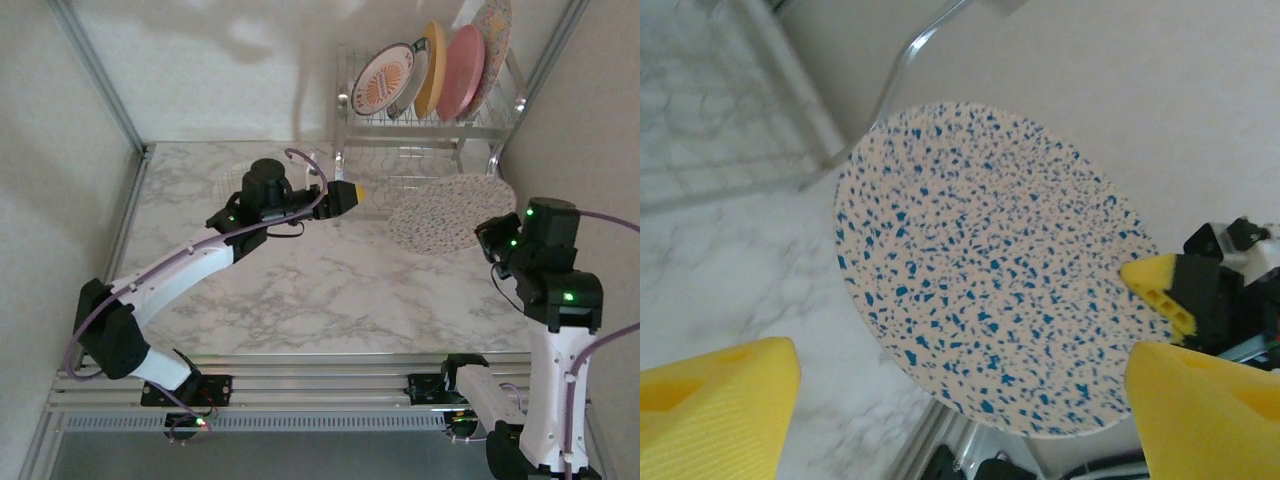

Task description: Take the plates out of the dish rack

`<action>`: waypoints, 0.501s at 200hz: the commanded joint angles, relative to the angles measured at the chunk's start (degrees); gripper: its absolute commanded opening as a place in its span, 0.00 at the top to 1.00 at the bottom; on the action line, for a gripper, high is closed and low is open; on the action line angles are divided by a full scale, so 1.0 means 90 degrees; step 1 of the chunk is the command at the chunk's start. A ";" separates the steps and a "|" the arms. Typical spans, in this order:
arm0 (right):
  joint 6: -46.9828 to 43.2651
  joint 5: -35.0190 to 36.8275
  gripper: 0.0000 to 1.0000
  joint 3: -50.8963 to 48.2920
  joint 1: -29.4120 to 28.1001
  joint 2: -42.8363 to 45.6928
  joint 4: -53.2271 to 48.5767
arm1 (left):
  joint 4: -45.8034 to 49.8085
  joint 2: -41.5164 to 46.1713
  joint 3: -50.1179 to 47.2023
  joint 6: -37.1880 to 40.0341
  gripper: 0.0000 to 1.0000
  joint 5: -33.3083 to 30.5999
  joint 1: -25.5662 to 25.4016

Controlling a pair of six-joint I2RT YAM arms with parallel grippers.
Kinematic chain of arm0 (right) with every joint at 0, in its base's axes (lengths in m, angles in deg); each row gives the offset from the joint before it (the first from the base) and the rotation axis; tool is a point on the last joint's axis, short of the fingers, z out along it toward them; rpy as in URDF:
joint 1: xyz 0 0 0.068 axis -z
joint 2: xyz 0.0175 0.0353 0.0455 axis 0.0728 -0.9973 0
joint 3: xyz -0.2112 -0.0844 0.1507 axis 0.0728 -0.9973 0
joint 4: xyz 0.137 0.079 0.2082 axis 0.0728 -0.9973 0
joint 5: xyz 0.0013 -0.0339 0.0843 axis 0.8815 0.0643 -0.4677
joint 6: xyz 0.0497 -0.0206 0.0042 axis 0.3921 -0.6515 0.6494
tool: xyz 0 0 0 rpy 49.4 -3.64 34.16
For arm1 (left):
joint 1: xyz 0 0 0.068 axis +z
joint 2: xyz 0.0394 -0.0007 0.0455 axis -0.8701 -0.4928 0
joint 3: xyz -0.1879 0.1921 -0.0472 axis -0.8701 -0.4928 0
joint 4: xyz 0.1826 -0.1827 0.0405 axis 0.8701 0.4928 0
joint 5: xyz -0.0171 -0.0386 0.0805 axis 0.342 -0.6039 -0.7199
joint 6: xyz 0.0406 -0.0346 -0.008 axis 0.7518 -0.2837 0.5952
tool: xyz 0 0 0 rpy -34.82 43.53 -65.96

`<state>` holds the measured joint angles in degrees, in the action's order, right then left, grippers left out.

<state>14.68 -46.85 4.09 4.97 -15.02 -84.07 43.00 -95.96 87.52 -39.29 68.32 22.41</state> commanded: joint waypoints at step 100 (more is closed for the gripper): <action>0.1849 -0.2936 1.00 -0.2148 -0.0059 -0.0087 0.3353 | 0.0603 -0.0595 -0.0328 -0.1434 0.22 0.0946 0.0599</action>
<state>28.52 -66.52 -13.05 4.86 -15.72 -62.28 50.89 -100.24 85.16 -49.25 73.92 27.92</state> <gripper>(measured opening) 0.073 0.785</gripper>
